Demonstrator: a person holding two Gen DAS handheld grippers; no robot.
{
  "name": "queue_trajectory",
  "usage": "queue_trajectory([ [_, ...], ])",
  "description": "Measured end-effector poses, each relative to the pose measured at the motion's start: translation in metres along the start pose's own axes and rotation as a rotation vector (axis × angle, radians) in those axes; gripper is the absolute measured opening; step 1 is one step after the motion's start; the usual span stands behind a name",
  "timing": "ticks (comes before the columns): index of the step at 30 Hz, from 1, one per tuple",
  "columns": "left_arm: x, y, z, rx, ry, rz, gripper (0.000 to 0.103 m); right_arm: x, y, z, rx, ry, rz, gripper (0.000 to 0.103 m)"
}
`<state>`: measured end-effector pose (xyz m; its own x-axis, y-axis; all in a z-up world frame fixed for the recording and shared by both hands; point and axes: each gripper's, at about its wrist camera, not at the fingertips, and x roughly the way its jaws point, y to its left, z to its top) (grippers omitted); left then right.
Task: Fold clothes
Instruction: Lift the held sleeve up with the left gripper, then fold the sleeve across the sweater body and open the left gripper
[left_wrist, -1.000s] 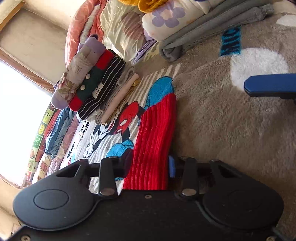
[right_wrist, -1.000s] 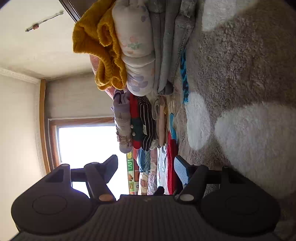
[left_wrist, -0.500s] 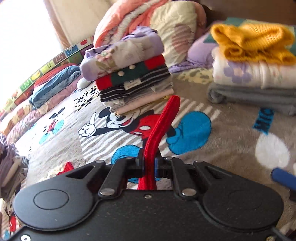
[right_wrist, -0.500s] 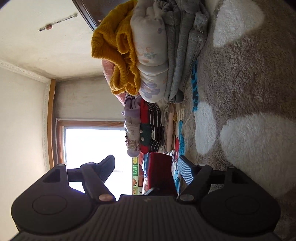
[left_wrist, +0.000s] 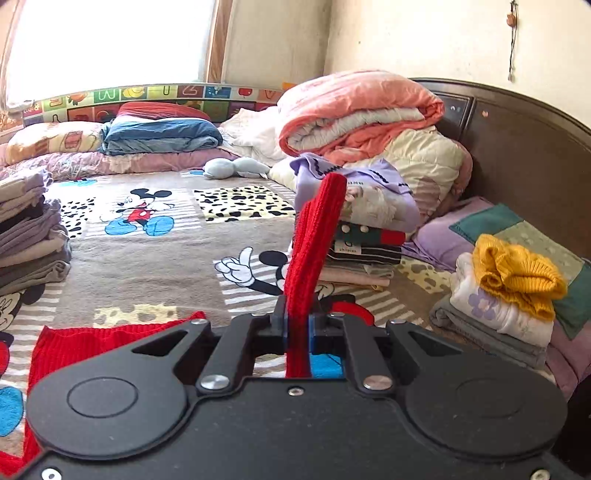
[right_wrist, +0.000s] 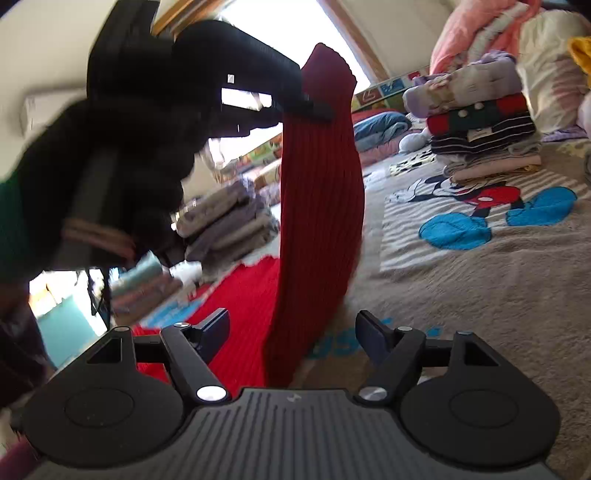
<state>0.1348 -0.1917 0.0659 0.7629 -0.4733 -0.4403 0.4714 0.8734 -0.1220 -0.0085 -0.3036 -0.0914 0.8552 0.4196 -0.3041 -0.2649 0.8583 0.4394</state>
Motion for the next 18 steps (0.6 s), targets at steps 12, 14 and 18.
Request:
queue_trajectory([
  [12, -0.058, 0.087, -0.029, -0.139, -0.074, 0.079, 0.008, 0.039, 0.042, -0.02, -0.139, 0.137, -0.139, 0.049],
  [14, -0.065, 0.102, -0.039, -0.177, -0.079, 0.09, 0.008, 0.04, 0.04, -0.02, -0.136, 0.132, -0.161, 0.046],
  [18, -0.077, 0.134, -0.061, -0.271, -0.099, 0.116, 0.008, 0.044, 0.04, -0.023, -0.133, 0.148, -0.189, 0.046],
])
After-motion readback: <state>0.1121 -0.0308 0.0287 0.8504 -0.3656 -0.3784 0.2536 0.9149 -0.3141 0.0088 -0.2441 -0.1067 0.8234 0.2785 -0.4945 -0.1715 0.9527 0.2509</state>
